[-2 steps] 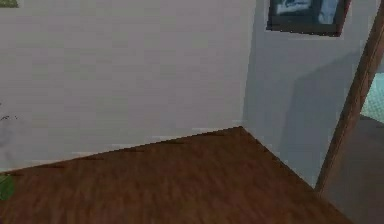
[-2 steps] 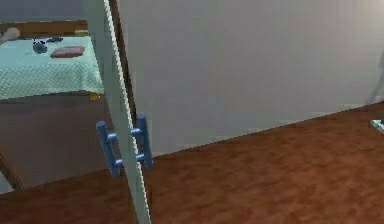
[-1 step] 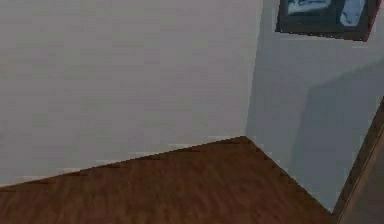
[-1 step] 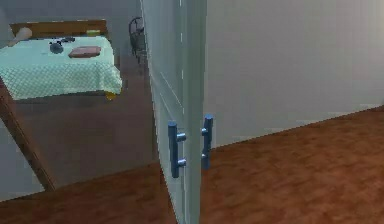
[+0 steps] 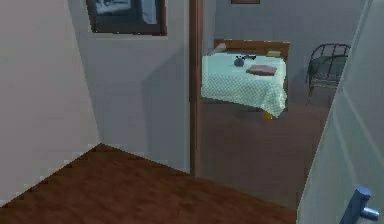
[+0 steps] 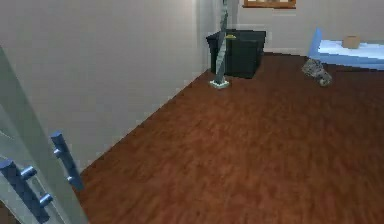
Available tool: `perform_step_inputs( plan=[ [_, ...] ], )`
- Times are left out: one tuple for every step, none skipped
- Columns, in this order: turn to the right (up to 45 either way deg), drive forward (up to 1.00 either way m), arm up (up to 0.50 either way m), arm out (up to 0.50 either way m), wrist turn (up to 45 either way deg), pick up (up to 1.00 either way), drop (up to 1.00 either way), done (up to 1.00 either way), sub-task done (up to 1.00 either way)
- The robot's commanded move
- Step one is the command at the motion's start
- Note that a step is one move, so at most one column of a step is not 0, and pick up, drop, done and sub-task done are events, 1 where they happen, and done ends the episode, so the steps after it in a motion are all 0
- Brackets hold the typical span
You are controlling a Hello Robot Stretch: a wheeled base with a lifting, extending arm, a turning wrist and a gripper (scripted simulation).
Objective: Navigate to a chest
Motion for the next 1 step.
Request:
perform_step_inputs(
  plan=[
    [0.0,0.65,0.00,0.00,0.0,0.00,0.00,0.00,0.00]
  ],
)
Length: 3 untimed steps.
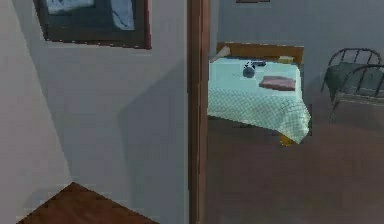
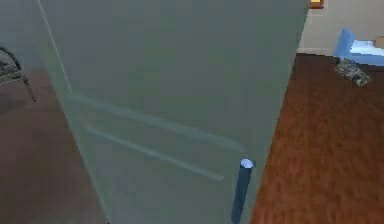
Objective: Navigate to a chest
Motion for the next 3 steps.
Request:
perform_step_inputs(
  plan=[
    [36.0,0.00,0.00,0.00,0.0,0.00,0.00,0.00,0.00],
    [0.0,1.00,0.00,0.00,0.0,0.00,0.00,0.00,0.00],
    [0.0,0.10,0.00,0.00,0.0,0.00,0.00,0.00,0.00]
  ],
)
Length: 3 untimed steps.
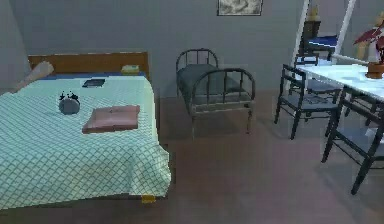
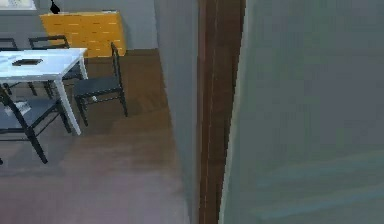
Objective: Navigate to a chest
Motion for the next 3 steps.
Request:
perform_step_inputs(
  plan=[
    [18.0,0.00,0.00,0.00,0.0,0.00,0.00,0.00,0.00],
    [0.0,0.40,0.00,0.00,0.0,0.00,0.00,0.00,0.00],
    [45.0,0.00,0.00,0.00,0.0,0.00,0.00,0.00,0.00]
  ],
)
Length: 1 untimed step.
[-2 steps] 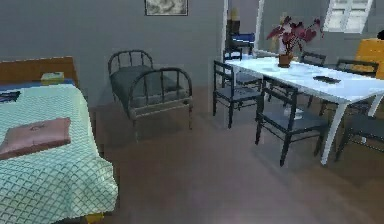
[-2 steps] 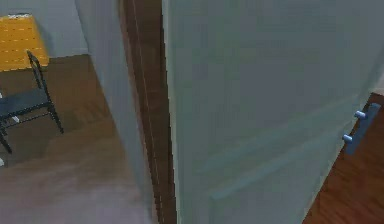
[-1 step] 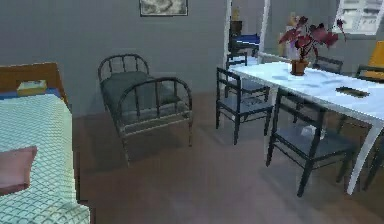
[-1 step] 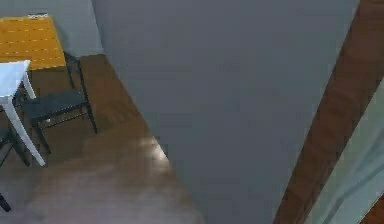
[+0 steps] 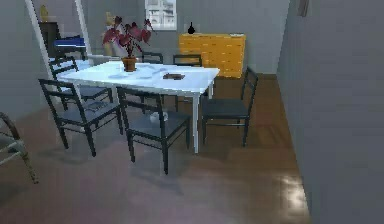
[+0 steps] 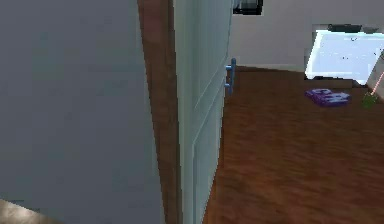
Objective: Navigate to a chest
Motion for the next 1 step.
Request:
perform_step_inputs(
  plan=[
    [27.0,0.00,0.00,0.00,0.0,0.00,0.00,0.00,0.00]
  ],
)
